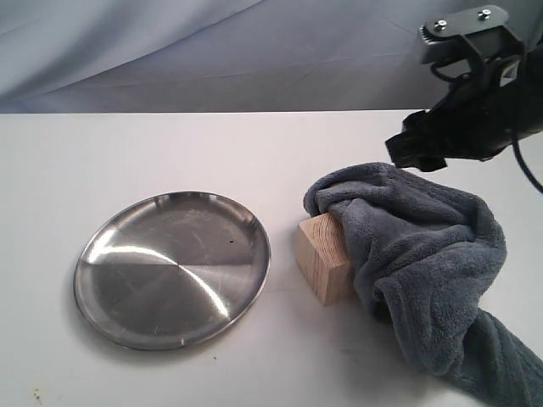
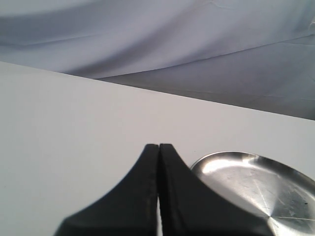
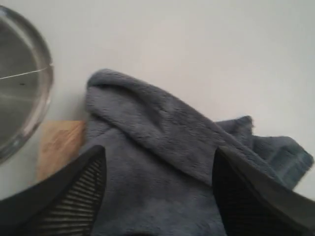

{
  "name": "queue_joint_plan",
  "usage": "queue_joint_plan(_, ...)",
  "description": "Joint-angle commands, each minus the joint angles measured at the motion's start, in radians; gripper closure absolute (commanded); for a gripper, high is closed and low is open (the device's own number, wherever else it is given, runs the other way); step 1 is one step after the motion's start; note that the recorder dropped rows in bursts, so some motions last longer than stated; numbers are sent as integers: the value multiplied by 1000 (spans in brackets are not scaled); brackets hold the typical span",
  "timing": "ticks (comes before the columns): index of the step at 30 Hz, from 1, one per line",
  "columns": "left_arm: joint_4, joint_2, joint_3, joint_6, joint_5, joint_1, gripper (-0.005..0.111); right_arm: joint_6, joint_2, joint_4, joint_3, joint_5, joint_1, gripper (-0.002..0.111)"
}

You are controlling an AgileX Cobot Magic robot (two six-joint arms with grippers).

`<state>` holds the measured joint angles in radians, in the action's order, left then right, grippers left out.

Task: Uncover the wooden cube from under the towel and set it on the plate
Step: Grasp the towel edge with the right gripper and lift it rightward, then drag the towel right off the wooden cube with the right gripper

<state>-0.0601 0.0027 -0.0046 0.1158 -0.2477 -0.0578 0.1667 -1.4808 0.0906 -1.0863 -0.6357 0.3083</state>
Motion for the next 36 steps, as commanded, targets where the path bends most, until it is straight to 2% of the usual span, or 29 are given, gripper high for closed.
queue_joint_plan(1, -5, -3, 5, 4, 9, -2, 107, 37, -11, 30, 2, -14, 92, 51)
queue_joint_plan(8, -5, -3, 5, 4, 9, -2, 107, 20, -110, 30, 2, -27, 172, 41)
queue_joint_plan(17, -5, -3, 5, 4, 9, -2, 107, -16, -224, 15, 2, -37, 170, 42)
queue_joint_plan(19, -5, -3, 5, 4, 9, -2, 107, -16, -244, 15, 2, -37, 170, 49)
queue_joint_plan(25, -5, -3, 5, 4, 9, -2, 107, -18, -246, -1, 2, -23, 170, 91)
queue_joint_plan(28, -5, -3, 5, 4, 9, -2, 107, -18, -238, -64, 2, -23, 170, 108)
queue_joint_plan(36, -5, -3, 5, 4, 9, -2, 107, -63, -190, -156, -63, -85, 149, 108)
